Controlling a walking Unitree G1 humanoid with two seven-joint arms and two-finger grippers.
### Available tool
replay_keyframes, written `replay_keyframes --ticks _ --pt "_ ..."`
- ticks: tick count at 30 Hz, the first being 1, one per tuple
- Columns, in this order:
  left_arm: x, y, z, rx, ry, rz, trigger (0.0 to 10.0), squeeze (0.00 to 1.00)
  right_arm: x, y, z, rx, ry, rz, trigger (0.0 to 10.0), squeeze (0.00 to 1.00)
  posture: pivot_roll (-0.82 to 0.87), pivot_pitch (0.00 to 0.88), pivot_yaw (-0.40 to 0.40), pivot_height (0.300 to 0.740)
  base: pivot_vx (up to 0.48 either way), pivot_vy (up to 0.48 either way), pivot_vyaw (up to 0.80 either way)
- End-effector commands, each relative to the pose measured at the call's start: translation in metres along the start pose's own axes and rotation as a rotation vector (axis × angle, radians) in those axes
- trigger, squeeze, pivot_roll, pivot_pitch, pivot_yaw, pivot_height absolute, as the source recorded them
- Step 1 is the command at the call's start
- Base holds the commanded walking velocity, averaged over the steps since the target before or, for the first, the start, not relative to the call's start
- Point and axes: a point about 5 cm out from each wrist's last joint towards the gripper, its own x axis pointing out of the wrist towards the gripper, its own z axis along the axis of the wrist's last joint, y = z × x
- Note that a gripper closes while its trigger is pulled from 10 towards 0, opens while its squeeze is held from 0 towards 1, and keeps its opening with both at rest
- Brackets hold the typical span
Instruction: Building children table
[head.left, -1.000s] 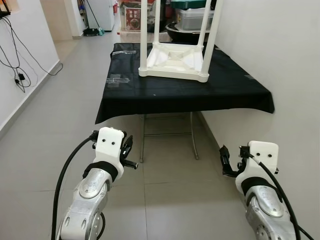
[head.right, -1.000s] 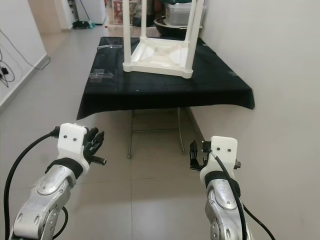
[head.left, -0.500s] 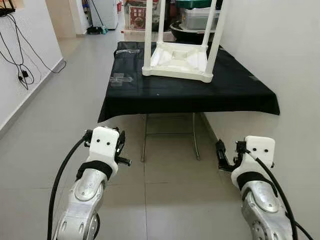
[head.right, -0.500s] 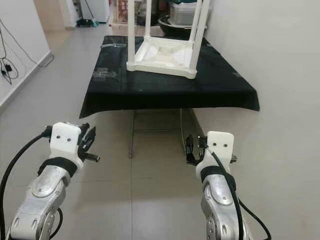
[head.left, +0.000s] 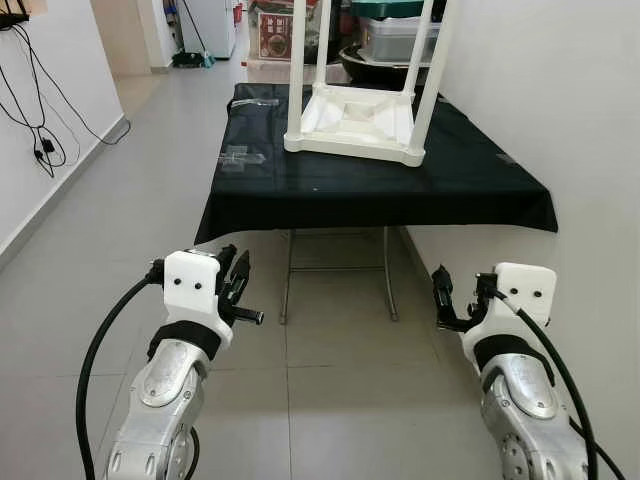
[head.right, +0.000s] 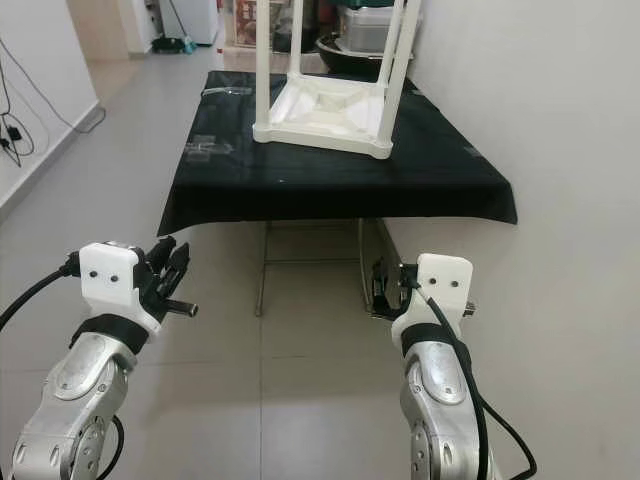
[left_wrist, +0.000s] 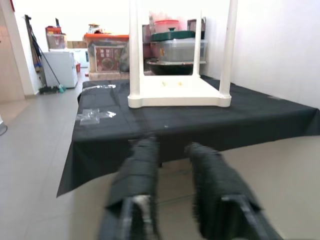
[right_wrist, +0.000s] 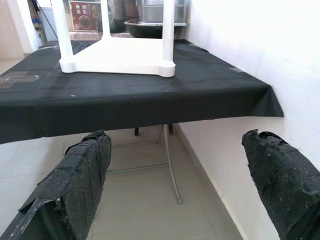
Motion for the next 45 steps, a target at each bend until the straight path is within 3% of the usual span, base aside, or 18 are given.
replay_keyframes --ticks 1,12,20,26,27,45 --pt "-0.003 0.003 0.001 -0.015 -0.029 0.004 10.0 1.0 0.002 0.002 -0.003 0.01 0.007 0.013 10.0 0.0 0.09 0.0 -0.101 0.74 0.0 0.0 0.0" --pt "-0.006 0.012 0.0 -0.031 -0.031 0.052 10.0 1.0 0.004 0.005 -0.004 0.014 0.016 0.041 10.0 0.0 0.1 0.0 -0.116 0.74 0.0 0.0 0.0" --pt "-0.008 0.022 -0.005 0.009 -0.005 0.112 10.0 1.0 0.008 0.004 -0.005 0.016 0.018 0.057 10.0 0.0 0.11 0.0 -0.125 0.74 0.0 0.0 0.0" --pt "-0.005 0.03 -0.016 0.077 0.079 0.189 10.0 1.0 0.011 0.004 -0.003 0.016 0.012 0.066 10.0 0.0 0.11 0.0 -0.125 0.74 0.0 0.0 0.0" --pt "-0.005 0.029 -0.017 0.074 0.089 0.176 10.0 0.0 0.011 0.004 -0.003 0.016 0.012 0.065 10.0 0.0 0.11 0.0 -0.126 0.74 0.0 0.0 0.0" --pt "0.0 0.014 -0.018 0.078 0.086 0.043 10.0 0.0 0.011 -0.002 -0.003 0.027 0.011 0.027 10.0 0.0 0.09 0.0 -0.101 0.74 0.0 0.0 0.0"
